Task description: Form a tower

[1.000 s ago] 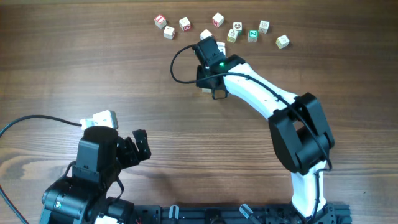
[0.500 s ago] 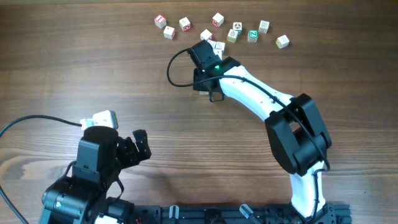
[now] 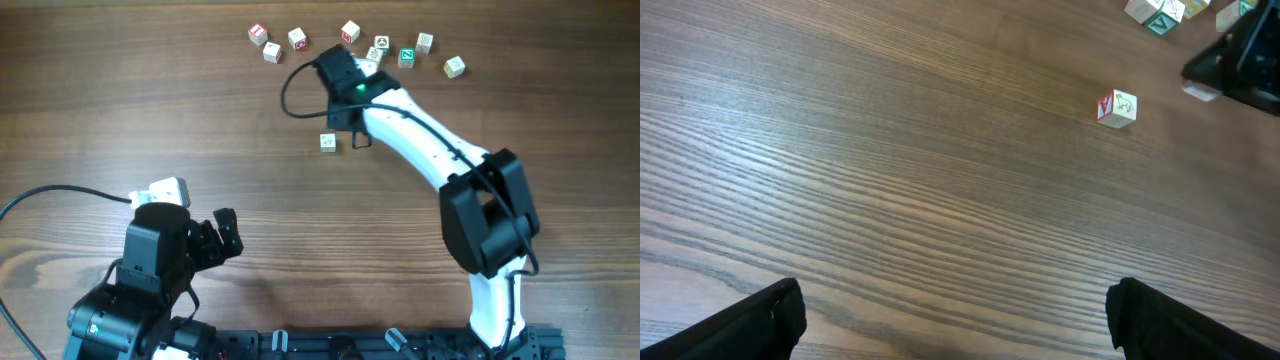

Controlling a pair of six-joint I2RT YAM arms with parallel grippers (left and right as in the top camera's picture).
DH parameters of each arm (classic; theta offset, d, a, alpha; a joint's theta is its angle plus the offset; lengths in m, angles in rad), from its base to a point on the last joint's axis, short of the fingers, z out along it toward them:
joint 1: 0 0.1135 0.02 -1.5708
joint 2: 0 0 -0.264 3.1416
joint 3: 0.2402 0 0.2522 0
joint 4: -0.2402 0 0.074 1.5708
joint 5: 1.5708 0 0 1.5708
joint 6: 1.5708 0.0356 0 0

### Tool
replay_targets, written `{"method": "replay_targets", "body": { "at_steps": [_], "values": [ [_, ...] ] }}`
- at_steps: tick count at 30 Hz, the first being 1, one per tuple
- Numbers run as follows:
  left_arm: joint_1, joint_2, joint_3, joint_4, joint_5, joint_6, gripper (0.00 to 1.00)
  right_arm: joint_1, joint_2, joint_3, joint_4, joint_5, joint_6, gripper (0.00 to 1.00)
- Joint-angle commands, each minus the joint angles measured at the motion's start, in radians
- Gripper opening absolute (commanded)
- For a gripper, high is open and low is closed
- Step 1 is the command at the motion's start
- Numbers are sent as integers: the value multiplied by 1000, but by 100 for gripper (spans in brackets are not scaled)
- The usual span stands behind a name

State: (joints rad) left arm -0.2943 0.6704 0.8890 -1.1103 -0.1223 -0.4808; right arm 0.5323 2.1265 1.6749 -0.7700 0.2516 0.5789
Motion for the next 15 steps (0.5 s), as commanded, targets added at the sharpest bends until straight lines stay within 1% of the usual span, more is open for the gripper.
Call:
{"method": "replay_targets", "body": {
  "at_steps": [1, 6, 9, 10, 11, 12, 13, 15],
  "values": [
    [3, -2, -2, 2, -9, 2, 100, -55, 26, -78, 66, -113, -3, 30],
    [3, -2, -2, 2, -9, 2, 100, -52, 27, -230, 231, -115, -4, 32],
    [3, -2, -2, 2, -9, 2, 100, -52, 27, -264, 272, -115, -4, 40],
    [3, -2, -2, 2, -9, 2, 100, -52, 27, -263, 283, -115, -10, 46],
    [3, -2, -2, 2, -9, 2, 100, -52, 27, -263, 296, -115, -27, 63],
    [3, -2, -2, 2, -9, 2, 100, -52, 27, -263, 305, -110, -30, 84],
    [3, -2, -2, 2, -9, 2, 100, -53, 23, -246, 298, -103, -33, 99],
    [3, -2, -2, 2, -9, 2, 100, -68, 6, -133, 219, -103, -75, 100]
  ]
}}
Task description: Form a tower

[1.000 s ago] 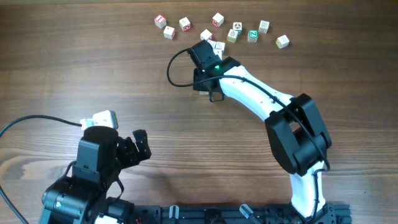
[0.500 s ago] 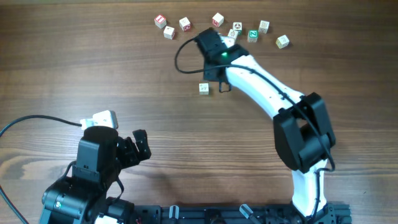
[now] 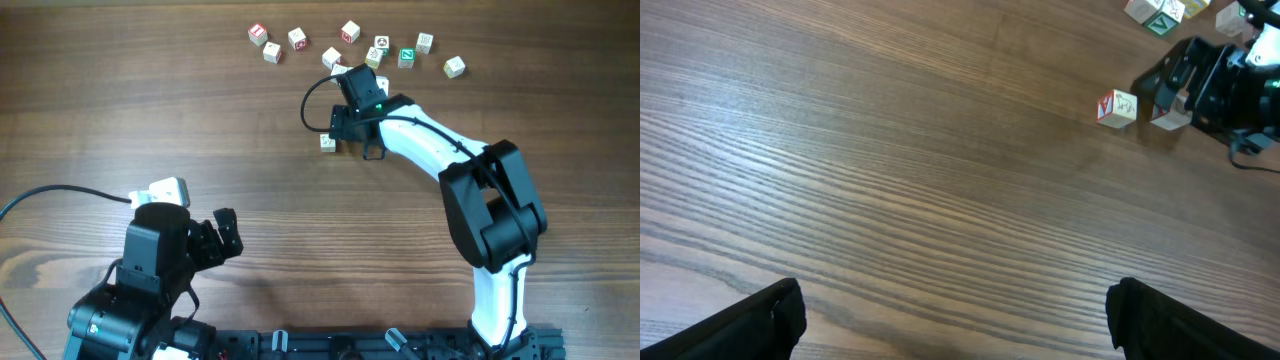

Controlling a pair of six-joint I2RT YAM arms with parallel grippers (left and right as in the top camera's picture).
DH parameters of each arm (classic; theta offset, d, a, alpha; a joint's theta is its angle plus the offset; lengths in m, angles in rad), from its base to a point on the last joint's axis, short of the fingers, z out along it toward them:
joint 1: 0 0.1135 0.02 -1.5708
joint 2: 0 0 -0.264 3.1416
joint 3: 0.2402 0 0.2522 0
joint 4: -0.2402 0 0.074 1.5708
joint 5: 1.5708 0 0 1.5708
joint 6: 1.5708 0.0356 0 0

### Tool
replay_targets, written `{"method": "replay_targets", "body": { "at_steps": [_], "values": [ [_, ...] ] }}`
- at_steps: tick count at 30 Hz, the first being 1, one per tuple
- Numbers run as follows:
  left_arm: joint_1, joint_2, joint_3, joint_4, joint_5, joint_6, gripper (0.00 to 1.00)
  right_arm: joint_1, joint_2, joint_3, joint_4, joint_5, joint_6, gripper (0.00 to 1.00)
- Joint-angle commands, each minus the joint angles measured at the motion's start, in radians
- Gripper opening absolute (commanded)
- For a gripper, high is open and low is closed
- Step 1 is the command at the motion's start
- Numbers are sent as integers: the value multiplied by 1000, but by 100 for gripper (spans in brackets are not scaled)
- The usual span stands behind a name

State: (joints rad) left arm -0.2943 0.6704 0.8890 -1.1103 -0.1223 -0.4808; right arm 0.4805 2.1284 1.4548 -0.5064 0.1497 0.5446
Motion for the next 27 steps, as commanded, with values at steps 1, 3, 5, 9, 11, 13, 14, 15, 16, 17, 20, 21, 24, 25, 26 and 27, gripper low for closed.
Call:
{"method": "replay_targets", "body": {
  "at_steps": [1, 3, 5, 9, 11, 13, 14, 15, 16, 17, 20, 21, 24, 25, 26, 27],
  "values": [
    [3, -2, -2, 2, -9, 2, 100, -24, -2, 169, -84, 3, -76, 99],
    [3, -2, -2, 2, -9, 2, 100, -42, -2, 295, -142, 23, -88, 99],
    [3, -2, -2, 2, -9, 2, 100, -68, 2, 373, -137, 34, -90, 99],
    [3, -2, -2, 2, -9, 2, 100, -120, 42, 404, -49, 32, -100, 99],
    [3, -2, -2, 2, -9, 2, 100, -119, 83, 404, 2, 28, -107, 99],
    [3, -2, -2, 2, -9, 2, 100, -119, 144, 404, 58, 16, -97, 96],
    [3, -2, -2, 2, -9, 2, 100, -119, 174, 406, 86, -23, -95, 94],
    [3, -2, -2, 2, -9, 2, 100, -119, 194, 406, 96, -37, -67, 93],
    [3, -2, -2, 2, -9, 2, 100, -119, 206, 406, 106, -37, -42, 90],
    [3, -2, -2, 2, -9, 2, 100, -119, 220, 406, 116, -37, -43, 85],
    [3, -2, -2, 2, -9, 2, 100, -118, 255, 406, 122, -39, -30, 80],
    [3, -2, -2, 2, -9, 2, 100, -118, 270, 406, 121, -40, -25, 78],
    [3, -2, -2, 2, -9, 2, 100, -118, 292, 404, 108, -103, -49, 74],
    [3, -2, -2, 2, -9, 2, 100, -118, 292, 404, 100, -117, -49, 73],
    [3, -2, -2, 2, -9, 2, 100, -118, 292, 404, 95, -138, -74, 73],
    [3, -2, -2, 2, -9, 2, 100, -118, 293, 404, 90, -137, -83, 73]
  ]
}}
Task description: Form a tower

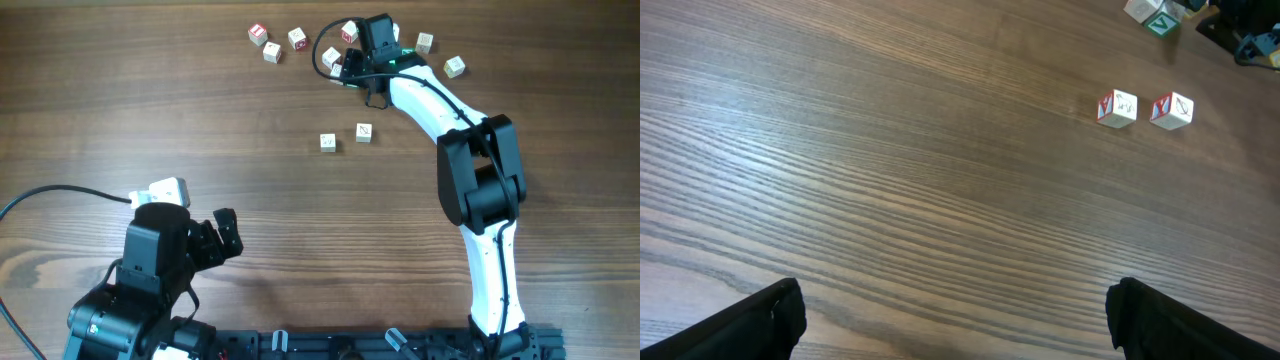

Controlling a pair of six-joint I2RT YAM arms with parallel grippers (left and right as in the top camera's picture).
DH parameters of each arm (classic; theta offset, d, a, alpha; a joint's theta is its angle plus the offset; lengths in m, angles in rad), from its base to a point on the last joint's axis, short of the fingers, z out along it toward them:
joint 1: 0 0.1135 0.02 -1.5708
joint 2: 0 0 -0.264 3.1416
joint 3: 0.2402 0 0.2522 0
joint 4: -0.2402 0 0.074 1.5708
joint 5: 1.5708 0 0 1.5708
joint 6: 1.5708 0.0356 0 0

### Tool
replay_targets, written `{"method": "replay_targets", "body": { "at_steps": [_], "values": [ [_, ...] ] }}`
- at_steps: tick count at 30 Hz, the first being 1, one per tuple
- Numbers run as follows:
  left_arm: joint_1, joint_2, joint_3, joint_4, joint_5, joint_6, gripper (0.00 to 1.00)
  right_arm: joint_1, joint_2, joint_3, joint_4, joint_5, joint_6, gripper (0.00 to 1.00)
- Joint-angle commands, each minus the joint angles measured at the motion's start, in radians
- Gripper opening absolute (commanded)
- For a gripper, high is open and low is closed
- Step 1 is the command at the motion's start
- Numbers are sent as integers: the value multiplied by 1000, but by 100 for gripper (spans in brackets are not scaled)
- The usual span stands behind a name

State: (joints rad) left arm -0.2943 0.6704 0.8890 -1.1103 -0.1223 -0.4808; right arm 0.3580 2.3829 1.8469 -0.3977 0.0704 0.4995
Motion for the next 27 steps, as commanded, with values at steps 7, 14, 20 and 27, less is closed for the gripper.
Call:
{"method": "replay_targets", "body": {
  "at_steps": [7, 14, 20, 27],
  "values": [
    [3, -2, -2, 2, -9, 2, 100, 4, 50, 10, -121, 72, -108, 56],
    [3, -2, -2, 2, -9, 2, 100, -4, 27, 13, -139, 68, -111, 54],
    [3, -2, -2, 2, -9, 2, 100, -9, 11, 22, -134, 80, -211, 28],
    [3, -2, -2, 2, -9, 2, 100, -6, -258, 70, -396, 66, -160, 27]
  ]
}}
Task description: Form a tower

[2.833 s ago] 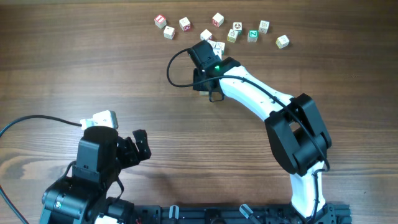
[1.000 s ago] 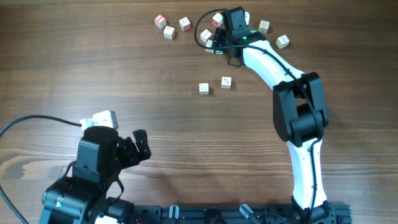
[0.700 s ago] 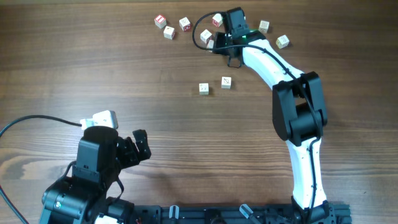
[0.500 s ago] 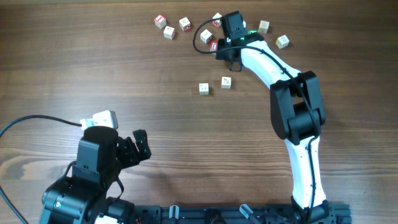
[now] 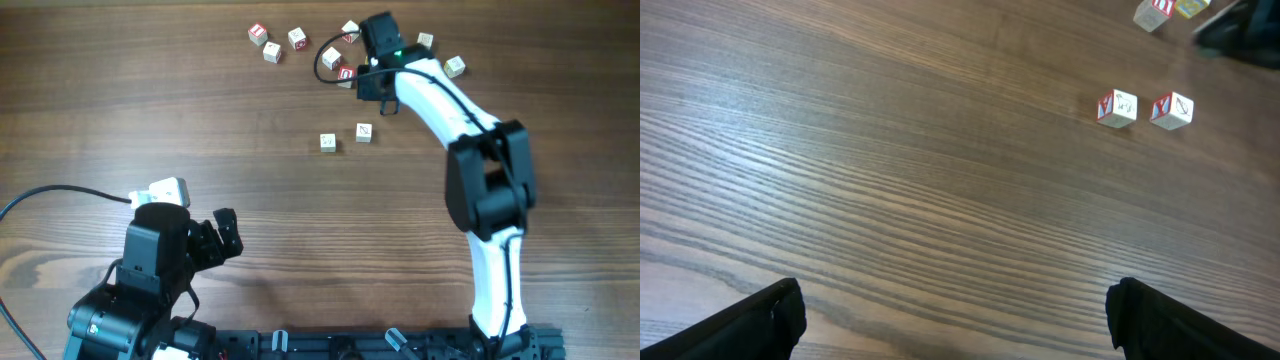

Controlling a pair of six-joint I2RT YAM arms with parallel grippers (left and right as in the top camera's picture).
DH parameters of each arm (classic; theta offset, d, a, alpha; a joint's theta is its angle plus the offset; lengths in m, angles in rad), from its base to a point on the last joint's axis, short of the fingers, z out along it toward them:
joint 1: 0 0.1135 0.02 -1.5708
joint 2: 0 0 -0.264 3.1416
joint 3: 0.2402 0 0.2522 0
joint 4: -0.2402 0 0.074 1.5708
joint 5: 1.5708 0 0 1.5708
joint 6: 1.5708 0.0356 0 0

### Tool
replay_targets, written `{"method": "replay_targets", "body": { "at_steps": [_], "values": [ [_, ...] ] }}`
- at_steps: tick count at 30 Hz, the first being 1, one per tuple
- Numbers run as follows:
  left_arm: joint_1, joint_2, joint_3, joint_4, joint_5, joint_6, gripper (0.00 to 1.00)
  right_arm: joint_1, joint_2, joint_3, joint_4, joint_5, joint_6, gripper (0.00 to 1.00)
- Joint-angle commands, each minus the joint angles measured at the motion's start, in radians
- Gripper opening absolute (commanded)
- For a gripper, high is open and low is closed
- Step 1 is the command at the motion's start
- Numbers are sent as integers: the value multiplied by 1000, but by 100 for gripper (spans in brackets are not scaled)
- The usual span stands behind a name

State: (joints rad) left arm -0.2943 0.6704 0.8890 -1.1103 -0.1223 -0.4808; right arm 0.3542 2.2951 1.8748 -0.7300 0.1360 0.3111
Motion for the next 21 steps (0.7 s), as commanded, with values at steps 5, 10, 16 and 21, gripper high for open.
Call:
{"method": "replay_targets", "body": {
  "at_steps": [5, 10, 16, 21],
  "values": [
    [3, -2, -2, 2, -9, 2, 100, 11, -355, 42, -378, -142, 218, 22],
    [3, -2, -2, 2, -9, 2, 100, 118, -332, -95, -313, -57, 280, 23],
    [3, -2, -2, 2, -9, 2, 100, 152, -322, -381, 12, -1, 377, 24],
    [3, -2, -2, 2, -9, 2, 100, 153, -321, -430, 97, 71, 366, 24]
  ]
}}
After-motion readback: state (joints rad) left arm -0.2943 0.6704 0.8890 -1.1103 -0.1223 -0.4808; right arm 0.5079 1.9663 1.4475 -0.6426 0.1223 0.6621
